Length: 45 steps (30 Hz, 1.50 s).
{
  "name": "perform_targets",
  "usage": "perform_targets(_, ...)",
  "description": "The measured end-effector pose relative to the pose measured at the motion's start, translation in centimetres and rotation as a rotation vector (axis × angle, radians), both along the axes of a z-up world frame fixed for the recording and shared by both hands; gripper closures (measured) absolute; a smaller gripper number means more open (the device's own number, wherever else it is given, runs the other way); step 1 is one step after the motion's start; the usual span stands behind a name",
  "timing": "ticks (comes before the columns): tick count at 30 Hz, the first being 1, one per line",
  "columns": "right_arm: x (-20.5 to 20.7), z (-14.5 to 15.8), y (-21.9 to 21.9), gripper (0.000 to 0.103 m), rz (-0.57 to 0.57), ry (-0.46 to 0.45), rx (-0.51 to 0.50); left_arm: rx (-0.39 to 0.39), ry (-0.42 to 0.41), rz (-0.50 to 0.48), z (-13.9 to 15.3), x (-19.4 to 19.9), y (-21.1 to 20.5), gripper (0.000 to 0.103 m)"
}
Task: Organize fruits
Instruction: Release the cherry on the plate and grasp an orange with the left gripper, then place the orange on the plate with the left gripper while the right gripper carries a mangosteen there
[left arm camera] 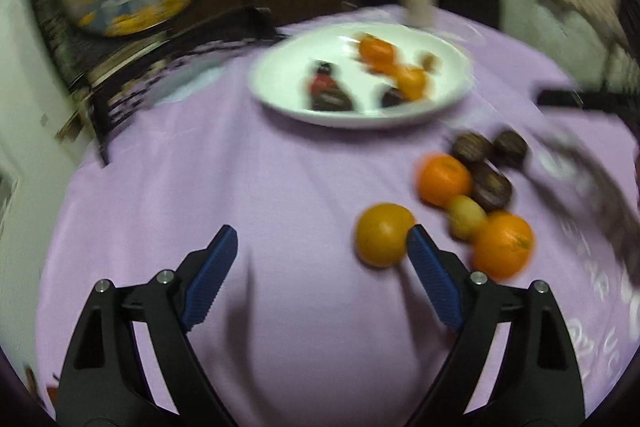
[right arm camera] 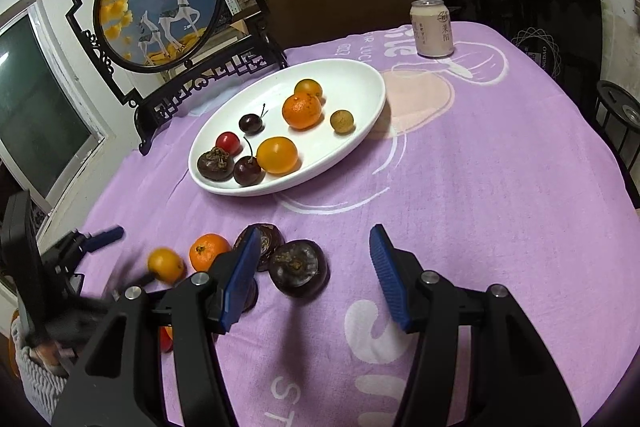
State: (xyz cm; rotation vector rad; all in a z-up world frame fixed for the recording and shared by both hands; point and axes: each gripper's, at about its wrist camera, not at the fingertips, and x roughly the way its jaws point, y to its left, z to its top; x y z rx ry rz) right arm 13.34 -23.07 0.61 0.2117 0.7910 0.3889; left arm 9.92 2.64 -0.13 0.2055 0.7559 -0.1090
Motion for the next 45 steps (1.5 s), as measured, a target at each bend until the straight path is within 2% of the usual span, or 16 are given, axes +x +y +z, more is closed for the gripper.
perform_targets(3,0.0,0.0,0.0,0.046,0.003,0.000,-0.001,-0.068,-0.008,0.017,0.6,0.0,1.3,0.017)
perform_targets(8,-0.1,-0.3,0.5,0.046,0.013,0.006,-0.023,0.024,-0.014,-0.038,-0.5,-0.1,-1.1,0.018)
perform_targets(11,-0.1,-0.3,0.7,0.046,0.016,0.005,-0.031,0.015,0.001,-0.059,-0.9,0.2,-1.6,0.025)
perform_targets(13,-0.1,-0.4,0.8,0.046,0.019,0.007,-0.036,-0.006,0.017,-0.075,-1.2,0.7,-1.9,0.032)
perform_targets(16,0.0,-0.7,1.0,0.046,0.026,0.017,-0.047,-0.020,0.056,-0.112,-2.0,1.0,-2.7,0.056)
perform_targets(17,0.0,-0.8,1.1,0.046,0.029,0.022,-0.049,-0.031,0.086,-0.133,-2.4,1.1,-2.9,0.068)
perform_targets(22,0.2,-1.6,1.8,0.046,0.059,0.053,-0.064,-0.049,0.093,-0.111,-2.4,1.2,-2.5,0.067)
perform_targets(27,0.4,-2.8,3.0,0.046,0.081,0.058,-0.124,-0.058,0.097,-0.091,-2.3,1.5,-2.1,0.067)
perform_targets(29,0.6,-3.7,3.7,0.052,0.086,0.068,-0.162,-0.048,0.095,-0.092,-2.3,1.5,-2.2,0.067)
perform_targets(31,0.6,-3.7,4.1,0.063,0.098,0.048,-0.173,-0.043,0.092,-0.092,-2.4,1.4,-2.3,0.067)
perform_targets(33,0.5,-3.7,4.2,0.063,0.098,0.042,-0.175,-0.046,0.093,-0.091,-2.4,1.4,-2.3,0.067)
perform_targets(38,0.2,-1.4,2.9,0.063,0.051,-0.024,-0.132,-0.073,0.059,-0.075,-0.5,1.9,-2.3,0.068)
perform_targets(41,1.5,0.1,2.4,0.063,0.011,-0.047,-0.106,-0.088,0.021,-0.064,1.9,4.3,-2.7,0.068)
perform_targets(45,5.2,1.2,2.7,0.063,-0.018,-0.044,-0.069,-0.122,0.009,-0.044,3.2,8.5,-3.4,0.067)
